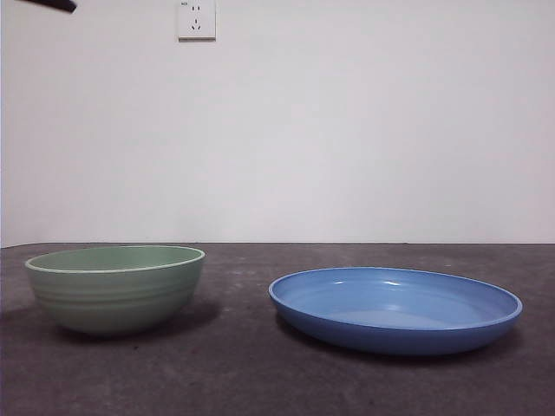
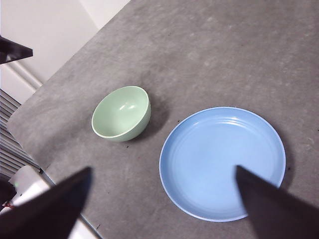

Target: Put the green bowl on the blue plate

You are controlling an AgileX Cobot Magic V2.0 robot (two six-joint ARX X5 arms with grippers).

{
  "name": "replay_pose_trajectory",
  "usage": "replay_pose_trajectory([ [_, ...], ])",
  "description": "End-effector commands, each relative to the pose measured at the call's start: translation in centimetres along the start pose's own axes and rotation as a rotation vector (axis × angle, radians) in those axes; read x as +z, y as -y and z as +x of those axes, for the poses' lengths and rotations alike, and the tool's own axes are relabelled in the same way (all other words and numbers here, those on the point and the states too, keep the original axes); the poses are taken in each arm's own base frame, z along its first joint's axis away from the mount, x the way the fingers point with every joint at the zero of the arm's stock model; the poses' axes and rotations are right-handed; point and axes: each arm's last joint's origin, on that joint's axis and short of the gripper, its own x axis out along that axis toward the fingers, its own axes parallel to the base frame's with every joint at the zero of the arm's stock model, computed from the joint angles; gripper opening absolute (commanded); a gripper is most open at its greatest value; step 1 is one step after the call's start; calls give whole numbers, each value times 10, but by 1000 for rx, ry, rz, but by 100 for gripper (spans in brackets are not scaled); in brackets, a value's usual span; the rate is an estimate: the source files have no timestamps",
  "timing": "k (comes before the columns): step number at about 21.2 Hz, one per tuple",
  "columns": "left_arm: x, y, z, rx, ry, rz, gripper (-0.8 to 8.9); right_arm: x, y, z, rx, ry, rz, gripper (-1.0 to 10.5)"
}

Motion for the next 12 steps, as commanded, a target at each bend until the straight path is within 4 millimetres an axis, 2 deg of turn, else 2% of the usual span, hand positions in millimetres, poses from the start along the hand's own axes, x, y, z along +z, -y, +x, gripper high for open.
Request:
replay_pose_trajectory([
  [1,5,3,-1,-12,14,25,617,4,-2,-2,2,12,-20,555],
  [3,5,3,-1,-12,14,25,664,4,-2,-2,2,12,-20,555],
  [12,5,1,-1,34,20,46,656,4,-2,-2,3,13,-21,554],
])
